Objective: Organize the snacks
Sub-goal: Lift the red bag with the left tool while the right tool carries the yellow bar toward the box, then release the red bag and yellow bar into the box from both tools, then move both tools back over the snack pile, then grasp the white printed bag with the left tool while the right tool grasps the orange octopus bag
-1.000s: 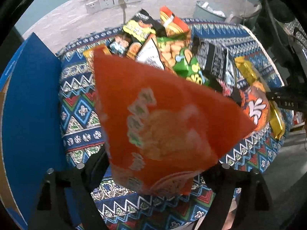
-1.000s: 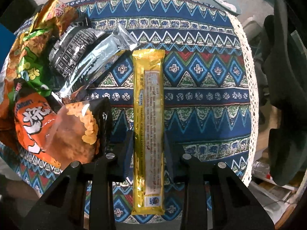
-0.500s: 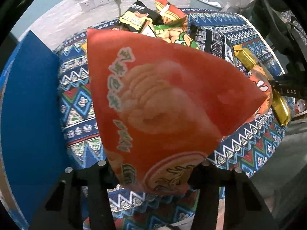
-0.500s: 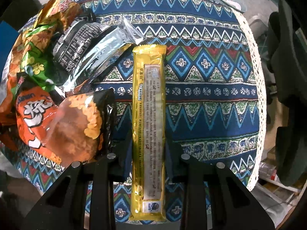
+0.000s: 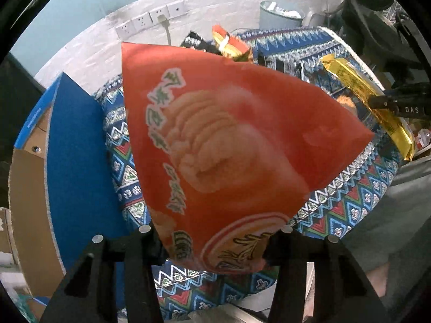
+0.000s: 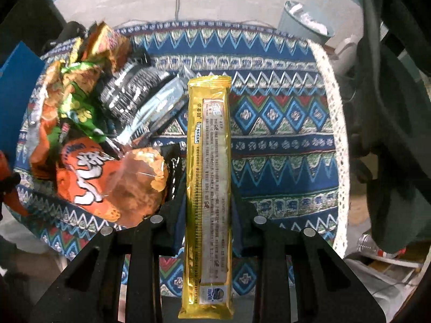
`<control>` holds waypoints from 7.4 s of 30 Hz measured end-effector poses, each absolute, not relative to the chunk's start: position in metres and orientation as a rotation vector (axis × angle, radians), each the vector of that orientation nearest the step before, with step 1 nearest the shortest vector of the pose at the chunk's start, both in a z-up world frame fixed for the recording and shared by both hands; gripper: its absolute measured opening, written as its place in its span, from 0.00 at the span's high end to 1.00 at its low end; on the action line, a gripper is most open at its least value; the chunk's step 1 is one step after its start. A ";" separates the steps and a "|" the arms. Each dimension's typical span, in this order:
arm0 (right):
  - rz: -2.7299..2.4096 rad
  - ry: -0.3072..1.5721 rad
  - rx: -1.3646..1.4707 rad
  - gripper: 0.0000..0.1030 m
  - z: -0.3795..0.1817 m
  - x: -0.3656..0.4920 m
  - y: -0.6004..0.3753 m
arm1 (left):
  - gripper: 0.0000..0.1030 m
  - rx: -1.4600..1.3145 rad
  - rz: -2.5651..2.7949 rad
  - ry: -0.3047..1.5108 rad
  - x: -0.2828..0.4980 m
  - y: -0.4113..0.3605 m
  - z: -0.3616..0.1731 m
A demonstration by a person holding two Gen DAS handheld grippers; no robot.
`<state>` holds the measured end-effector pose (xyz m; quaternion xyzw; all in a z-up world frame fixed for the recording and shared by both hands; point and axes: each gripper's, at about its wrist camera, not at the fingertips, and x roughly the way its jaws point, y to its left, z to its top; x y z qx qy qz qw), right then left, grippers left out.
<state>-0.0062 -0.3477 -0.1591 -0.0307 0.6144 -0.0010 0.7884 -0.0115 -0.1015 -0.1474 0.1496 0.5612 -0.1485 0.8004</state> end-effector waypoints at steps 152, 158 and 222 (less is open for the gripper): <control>0.383 1.286 -0.224 0.47 -0.141 0.039 -0.230 | 0.19 0.192 -0.218 1.291 0.013 -0.046 -0.111; 0.405 1.327 -0.212 0.38 -0.161 0.034 -0.246 | 0.19 0.247 -0.255 1.293 0.010 -0.069 -0.120; 0.415 1.402 -0.189 0.51 -0.187 0.007 -0.258 | 0.19 -0.027 -0.263 1.432 0.058 -0.087 -0.173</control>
